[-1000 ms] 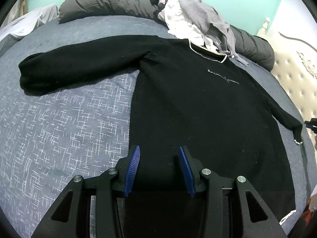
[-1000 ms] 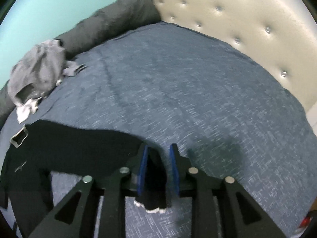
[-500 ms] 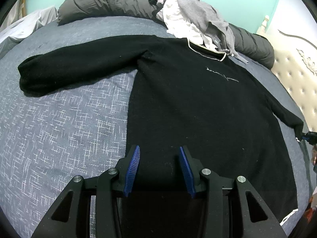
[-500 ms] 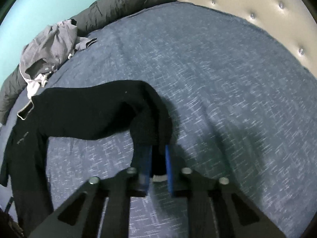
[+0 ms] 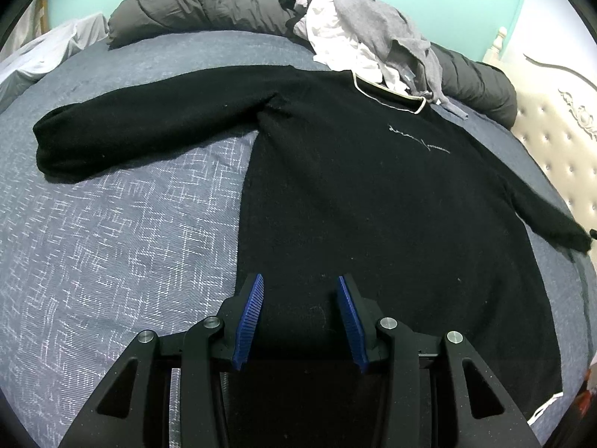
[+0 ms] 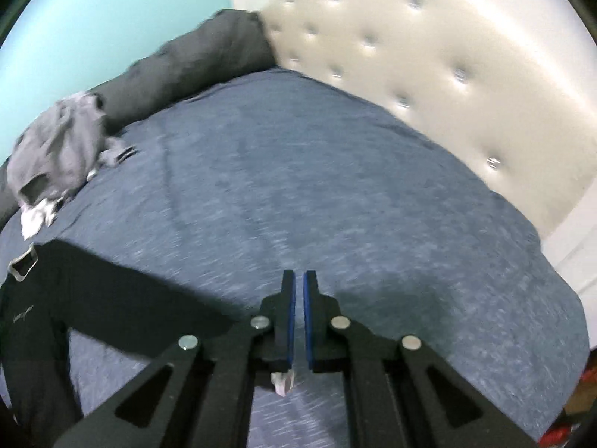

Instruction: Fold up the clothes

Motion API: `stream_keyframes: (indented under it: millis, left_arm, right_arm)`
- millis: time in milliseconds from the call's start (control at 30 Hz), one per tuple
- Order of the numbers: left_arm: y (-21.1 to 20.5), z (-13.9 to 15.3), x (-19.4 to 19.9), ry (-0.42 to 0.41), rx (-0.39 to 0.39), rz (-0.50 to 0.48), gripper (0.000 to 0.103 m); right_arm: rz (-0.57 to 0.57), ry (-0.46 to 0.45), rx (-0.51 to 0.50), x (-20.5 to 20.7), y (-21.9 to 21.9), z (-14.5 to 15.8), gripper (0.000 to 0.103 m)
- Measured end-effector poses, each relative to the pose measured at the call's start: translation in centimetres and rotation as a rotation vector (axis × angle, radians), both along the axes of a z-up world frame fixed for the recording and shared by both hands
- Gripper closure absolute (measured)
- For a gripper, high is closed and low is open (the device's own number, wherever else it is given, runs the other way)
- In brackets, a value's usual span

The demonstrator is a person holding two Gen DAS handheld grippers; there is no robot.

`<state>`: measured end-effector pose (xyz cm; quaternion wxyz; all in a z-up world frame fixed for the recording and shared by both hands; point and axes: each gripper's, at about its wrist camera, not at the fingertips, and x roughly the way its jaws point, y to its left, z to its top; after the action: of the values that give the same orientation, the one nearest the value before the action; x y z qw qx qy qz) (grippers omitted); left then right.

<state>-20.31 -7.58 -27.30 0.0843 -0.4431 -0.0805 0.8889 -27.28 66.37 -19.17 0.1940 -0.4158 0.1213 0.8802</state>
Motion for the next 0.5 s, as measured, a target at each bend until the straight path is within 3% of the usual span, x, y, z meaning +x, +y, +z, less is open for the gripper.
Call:
stream_keyframes:
  millis: [167,300,500]
  left_arm:
    - [0.2,-0.1,-0.2,-0.003,-0.003,-0.006,0.058]
    - [0.3,-0.1,-0.1,-0.003,-0.008,-0.012,0.058]
    - [0.1,-0.1,-0.2,-0.003,-0.007,-0.008,0.058]
  right_arm:
    - [0.027,-0.001,-0.125,0.3,0.3,-2.0,0.095]
    - [-0.015,-0.024,-0.184,1.2,0.4,-4.4,0.069]
    - [-0.063,-0.027,-0.265,2.3,0.8,-7.0,0.067]
